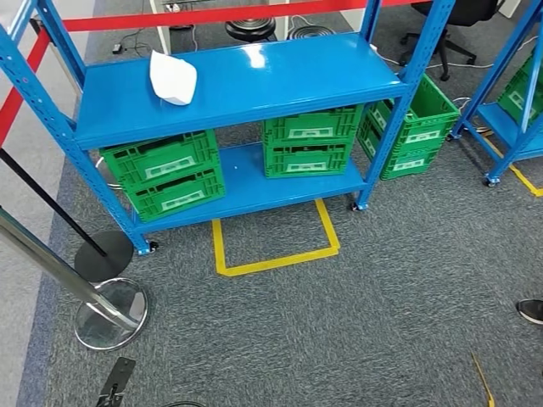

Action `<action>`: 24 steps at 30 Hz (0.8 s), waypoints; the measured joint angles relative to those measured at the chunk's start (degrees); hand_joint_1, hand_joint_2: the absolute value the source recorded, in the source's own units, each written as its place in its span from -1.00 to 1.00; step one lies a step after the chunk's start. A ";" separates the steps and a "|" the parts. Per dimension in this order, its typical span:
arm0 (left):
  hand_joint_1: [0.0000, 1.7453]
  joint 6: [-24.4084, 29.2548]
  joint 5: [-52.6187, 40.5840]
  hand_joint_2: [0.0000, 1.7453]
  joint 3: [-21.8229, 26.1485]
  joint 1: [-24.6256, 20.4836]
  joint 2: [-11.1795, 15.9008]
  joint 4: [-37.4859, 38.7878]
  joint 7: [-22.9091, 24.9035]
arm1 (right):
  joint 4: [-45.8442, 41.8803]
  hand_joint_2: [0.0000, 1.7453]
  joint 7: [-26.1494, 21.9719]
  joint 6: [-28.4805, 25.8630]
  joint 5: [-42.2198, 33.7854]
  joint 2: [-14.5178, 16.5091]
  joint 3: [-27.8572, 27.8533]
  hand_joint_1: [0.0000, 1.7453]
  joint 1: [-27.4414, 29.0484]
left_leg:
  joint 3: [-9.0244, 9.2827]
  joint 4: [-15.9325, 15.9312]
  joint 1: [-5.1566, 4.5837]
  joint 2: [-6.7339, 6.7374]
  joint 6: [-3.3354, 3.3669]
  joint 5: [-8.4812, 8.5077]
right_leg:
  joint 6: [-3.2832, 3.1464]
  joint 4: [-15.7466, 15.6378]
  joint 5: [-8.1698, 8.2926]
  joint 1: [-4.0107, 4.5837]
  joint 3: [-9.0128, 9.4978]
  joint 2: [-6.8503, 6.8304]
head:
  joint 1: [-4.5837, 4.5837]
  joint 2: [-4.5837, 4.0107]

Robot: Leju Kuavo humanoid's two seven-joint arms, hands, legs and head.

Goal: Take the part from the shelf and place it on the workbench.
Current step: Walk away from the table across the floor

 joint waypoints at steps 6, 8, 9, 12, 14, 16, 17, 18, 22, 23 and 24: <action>-1.00 -0.13 -0.16 -1.00 0.01 0.11 -0.08 0.00 -0.17 | 0.00 -1.00 -0.22 0.08 0.03 0.00 0.35 -1.00 0.33 | 2.91 0.12 0.05 -0.55 -0.70 -2.30 | -0.02 -7.45 7.45 -0.05 0.04 0.08 | 0.13 -0.01; -1.00 -0.13 -0.16 -1.00 0.03 0.06 -0.03 0.00 -0.21 | -0.01 -1.00 -0.23 0.09 0.03 0.00 0.37 -1.00 0.20 | 3.34 0.27 -0.10 -0.61 -1.37 -2.98 | -0.74 -10.81 7.97 0.04 1.57 0.18 | 0.12 -0.01; -1.00 -0.12 -0.17 -1.00 0.04 0.04 0.00 0.00 -0.22 | -0.02 -1.00 -0.23 0.09 0.04 0.00 0.37 -1.00 0.20 | 3.47 0.31 -0.19 -0.64 -1.67 -3.12 | -1.25 -11.03 7.46 0.10 1.79 0.20 | 0.11 -0.01; -1.00 -0.11 -0.20 -1.00 0.04 -0.03 -0.01 0.00 -0.30 | -0.03 -1.00 -0.23 0.04 0.08 -0.02 0.35 -1.00 0.29 | 3.01 1.95 -0.20 -0.51 -2.42 -3.51 | -2.34 -11.19 7.78 -0.17 2.67 0.12 | -0.09 -0.01; -1.00 -0.11 -0.24 -1.00 0.01 -0.16 -0.09 0.00 -0.39 | -0.04 -1.00 -0.29 0.02 0.10 -0.03 0.35 -1.00 0.15 | -0.39 7.94 -0.13 -0.36 -2.95 -5.24 | -2.79 -11.36 7.46 -0.26 3.16 0.11 | -0.29 -0.01; -1.00 -0.11 -0.26 -1.00 0.01 -0.18 -0.08 0.00 -0.43 | -0.04 -1.00 -0.36 0.04 0.11 -0.02 0.37 -1.00 0.15 | -5.15 14.93 -0.10 -0.33 -3.26 -8.15 | -3.05 -11.38 6.85 -0.25 3.62 0.12 | -0.38 -0.01; -1.00 -0.11 -0.26 -1.00 0.02 -0.09 -0.07 0.00 -0.43 | -0.04 -1.00 -0.38 0.05 0.15 -0.02 0.37 -1.00 0.24 | -6.69 16.50 -0.10 -0.33 -3.27 -8.72 | -3.07 -11.38 6.49 -0.24 4.01 0.14 | -0.40 -0.01; -1.00 -0.10 -0.26 -1.00 0.03 0.00 -0.07 0.00 -0.43 | -0.04 -1.00 -0.39 0.04 0.20 -0.02 0.37 -1.00 0.33 | -7.30 16.15 -0.11 -0.33 -3.18 -7.96 | -3.06 -11.38 6.10 -0.23 4.52 0.15 | -0.40 -0.01; -1.00 -0.07 -0.28 -1.00 0.04 0.06 -0.07 0.00 -0.43 | -0.04 -1.00 -0.41 0.04 0.80 -0.02 0.37 -1.00 0.25 | -4.25 3.96 -0.37 0.16 -2.17 0.63 | -2.37 -11.41 4.42 -0.07 6.52 0.22 | -0.44 -0.01; -1.00 -0.07 -0.28 -1.00 0.04 0.05 -0.09 0.00 -0.43 | -0.04 -1.00 -0.40 0.04 0.93 -0.02 0.37 -1.00 0.20 | -3.80 2.26 -0.46 0.34 -1.92 1.25 | -2.05 -11.53 4.10 0.05 6.56 0.22 | -0.45 -0.01; -1.00 -0.06 -0.29 -1.00 0.04 0.06 -0.10 0.00 -0.43 | -0.04 -1.00 -0.40 0.04 0.96 -0.02 0.37 -1.00 0.19 | -3.70 1.61 -0.48 0.42 -1.72 1.08 | -1.68 -11.46 4.01 0.17 6.87 0.23 | -0.49 -0.01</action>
